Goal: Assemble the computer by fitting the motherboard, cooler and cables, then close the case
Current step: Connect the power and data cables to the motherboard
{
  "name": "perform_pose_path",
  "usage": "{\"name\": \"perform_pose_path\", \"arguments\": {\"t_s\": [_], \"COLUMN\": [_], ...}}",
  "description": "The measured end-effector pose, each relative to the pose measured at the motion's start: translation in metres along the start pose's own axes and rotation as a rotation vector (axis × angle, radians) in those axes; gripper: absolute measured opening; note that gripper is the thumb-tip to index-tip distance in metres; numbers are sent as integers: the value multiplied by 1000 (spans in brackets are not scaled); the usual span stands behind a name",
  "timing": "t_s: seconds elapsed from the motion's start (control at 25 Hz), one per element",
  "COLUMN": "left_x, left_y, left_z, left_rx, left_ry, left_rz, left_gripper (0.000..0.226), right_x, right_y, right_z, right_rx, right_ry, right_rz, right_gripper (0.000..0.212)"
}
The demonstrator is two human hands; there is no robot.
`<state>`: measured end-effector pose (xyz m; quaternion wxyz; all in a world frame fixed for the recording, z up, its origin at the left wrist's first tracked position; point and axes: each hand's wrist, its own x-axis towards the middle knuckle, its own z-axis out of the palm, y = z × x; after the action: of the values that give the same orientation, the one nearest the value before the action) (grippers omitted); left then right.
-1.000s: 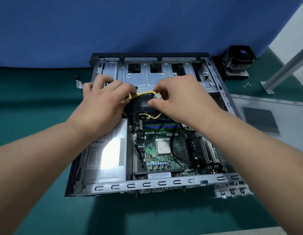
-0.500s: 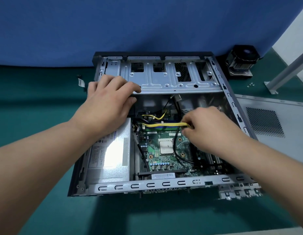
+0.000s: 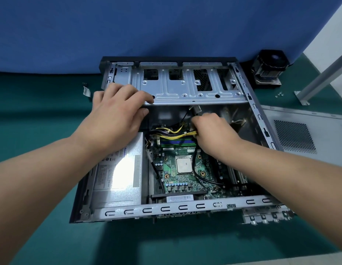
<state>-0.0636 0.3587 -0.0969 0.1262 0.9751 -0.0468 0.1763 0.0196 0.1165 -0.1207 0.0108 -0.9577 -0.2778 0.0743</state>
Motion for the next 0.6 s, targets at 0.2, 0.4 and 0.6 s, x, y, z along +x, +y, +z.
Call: {"name": "perform_pose_path", "arguments": {"t_s": [0.2, 0.4, 0.6], "left_x": [0, 1, 0], "left_y": [1, 2, 2], "left_z": [-1, -2, -2], "left_rx": [-2, -6, -12], "left_ry": [-10, -17, -10], "left_rz": [-5, -15, -16], "left_gripper": [29, 28, 21], "right_x": [24, 27, 28], "right_y": [8, 19, 29], "right_z": [7, 11, 13], "right_rx": [-9, -142, -189], "right_ry": [42, 95, 83], "right_rz": [45, 87, 107], "right_gripper": [15, 21, 28]}}
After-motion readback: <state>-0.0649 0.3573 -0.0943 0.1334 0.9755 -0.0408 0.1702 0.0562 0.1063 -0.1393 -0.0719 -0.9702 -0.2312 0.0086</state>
